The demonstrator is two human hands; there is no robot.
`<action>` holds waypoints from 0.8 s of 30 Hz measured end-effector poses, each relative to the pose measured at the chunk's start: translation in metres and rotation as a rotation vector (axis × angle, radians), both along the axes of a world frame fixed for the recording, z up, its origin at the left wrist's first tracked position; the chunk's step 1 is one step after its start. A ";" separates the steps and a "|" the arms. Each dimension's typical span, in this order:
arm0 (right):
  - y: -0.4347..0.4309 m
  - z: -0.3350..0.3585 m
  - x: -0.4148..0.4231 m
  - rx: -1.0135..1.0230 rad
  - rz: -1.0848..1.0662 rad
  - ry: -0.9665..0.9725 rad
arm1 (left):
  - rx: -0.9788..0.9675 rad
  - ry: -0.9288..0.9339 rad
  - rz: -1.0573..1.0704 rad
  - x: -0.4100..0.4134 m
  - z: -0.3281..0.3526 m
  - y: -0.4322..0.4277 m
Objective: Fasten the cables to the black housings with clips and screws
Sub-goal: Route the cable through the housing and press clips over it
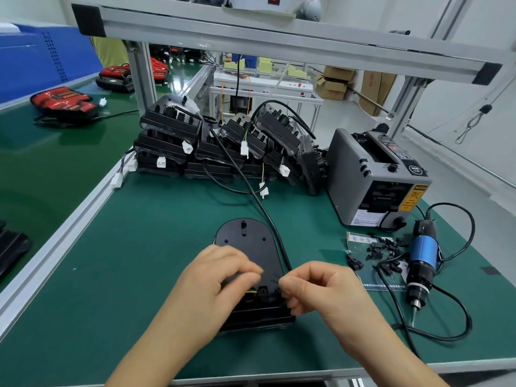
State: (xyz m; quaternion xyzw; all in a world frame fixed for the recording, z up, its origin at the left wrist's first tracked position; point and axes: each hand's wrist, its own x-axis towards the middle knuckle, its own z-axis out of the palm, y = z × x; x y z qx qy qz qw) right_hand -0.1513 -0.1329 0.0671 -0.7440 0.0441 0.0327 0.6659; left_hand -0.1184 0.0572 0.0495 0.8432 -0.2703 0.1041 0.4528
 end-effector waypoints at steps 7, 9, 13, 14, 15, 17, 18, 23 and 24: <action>0.002 -0.010 -0.008 -0.185 0.013 0.080 | 0.239 -0.127 0.022 -0.014 -0.009 -0.002; 0.004 -0.011 -0.009 -0.254 -0.004 0.067 | 0.207 -0.141 0.025 -0.014 -0.009 -0.005; 0.005 -0.012 -0.010 -0.397 -0.029 0.013 | 0.136 -0.092 0.037 -0.014 -0.011 -0.007; 0.004 -0.013 -0.010 -0.426 -0.030 -0.004 | 0.126 -0.087 0.040 -0.014 -0.012 -0.007; 0.004 -0.013 -0.011 -0.448 -0.029 -0.019 | 0.120 -0.086 0.042 -0.013 -0.013 -0.007; 0.004 -0.014 -0.012 -0.496 -0.023 -0.044 | 0.107 -0.081 0.039 -0.013 -0.014 -0.008; 0.005 -0.015 -0.012 -0.521 -0.021 -0.057 | 0.100 -0.076 0.037 -0.013 -0.014 -0.008; 0.007 -0.019 -0.010 -0.647 -0.046 -0.154 | 0.088 -0.059 0.029 -0.012 -0.015 -0.007; 0.008 -0.020 -0.010 -0.683 -0.048 -0.185 | 0.087 -0.056 0.025 -0.012 -0.015 -0.007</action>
